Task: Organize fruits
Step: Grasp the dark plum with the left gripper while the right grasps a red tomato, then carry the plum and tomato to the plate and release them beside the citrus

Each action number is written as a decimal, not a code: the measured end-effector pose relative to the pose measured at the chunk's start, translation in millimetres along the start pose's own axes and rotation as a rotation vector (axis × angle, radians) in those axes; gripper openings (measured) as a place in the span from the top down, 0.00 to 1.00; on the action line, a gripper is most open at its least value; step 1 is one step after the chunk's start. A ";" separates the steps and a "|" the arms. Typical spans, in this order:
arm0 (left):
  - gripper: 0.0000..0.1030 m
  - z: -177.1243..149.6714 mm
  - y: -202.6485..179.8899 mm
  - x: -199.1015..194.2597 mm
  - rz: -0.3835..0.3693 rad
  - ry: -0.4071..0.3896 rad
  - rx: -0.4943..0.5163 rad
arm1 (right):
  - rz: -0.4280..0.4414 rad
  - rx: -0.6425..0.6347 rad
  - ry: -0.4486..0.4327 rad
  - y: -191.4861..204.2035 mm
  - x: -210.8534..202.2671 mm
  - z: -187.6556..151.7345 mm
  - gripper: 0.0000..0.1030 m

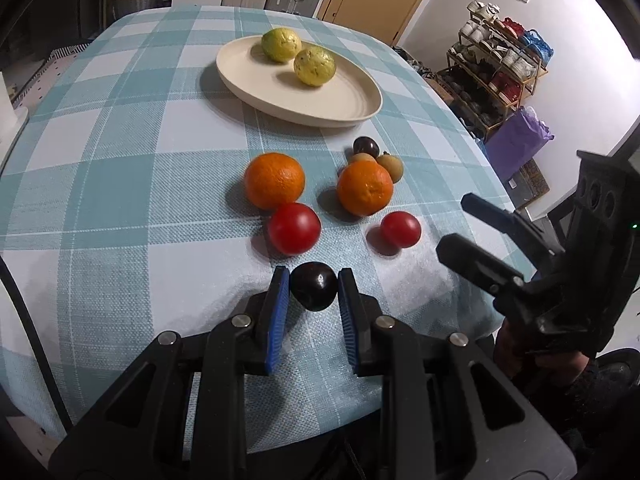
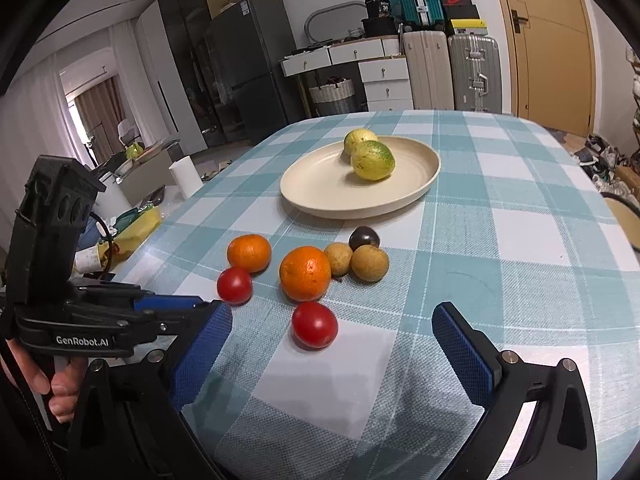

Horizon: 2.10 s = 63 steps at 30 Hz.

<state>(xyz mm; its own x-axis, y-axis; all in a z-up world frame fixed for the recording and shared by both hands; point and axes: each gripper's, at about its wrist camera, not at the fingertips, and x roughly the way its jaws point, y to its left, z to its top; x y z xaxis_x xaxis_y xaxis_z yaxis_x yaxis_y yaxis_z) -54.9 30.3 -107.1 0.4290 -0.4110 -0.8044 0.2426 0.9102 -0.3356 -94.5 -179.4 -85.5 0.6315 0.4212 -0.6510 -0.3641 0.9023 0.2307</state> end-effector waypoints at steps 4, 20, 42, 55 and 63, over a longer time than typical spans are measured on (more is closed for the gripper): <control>0.79 5.5 6.4 -10.6 0.006 -0.025 -0.008 | 0.022 0.010 0.010 -1.2 3.4 -1.9 0.03; 0.79 16.1 27.1 -23.9 0.022 -0.072 -0.049 | 0.072 -0.019 0.076 9.5 21.8 -8.2 0.36; 0.79 61.3 51.3 -14.7 0.064 -0.109 -0.091 | 0.101 0.029 0.044 -7.1 19.1 3.6 0.72; 0.79 151.5 49.6 5.7 0.022 -0.150 -0.059 | 0.093 0.029 -0.085 -33.6 18.7 88.6 0.72; 0.79 204.2 49.3 41.0 0.008 -0.131 -0.055 | 0.091 0.042 -0.106 -54.6 46.9 135.3 0.72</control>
<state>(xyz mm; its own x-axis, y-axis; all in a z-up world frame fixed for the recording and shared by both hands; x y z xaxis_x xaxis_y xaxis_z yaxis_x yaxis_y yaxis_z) 152.3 47.9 -56.5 0.5418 -0.4032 -0.7375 0.1921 0.9136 -0.3584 47.7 -196.6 -30.8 0.6668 0.5064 -0.5467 -0.3954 0.8623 0.3165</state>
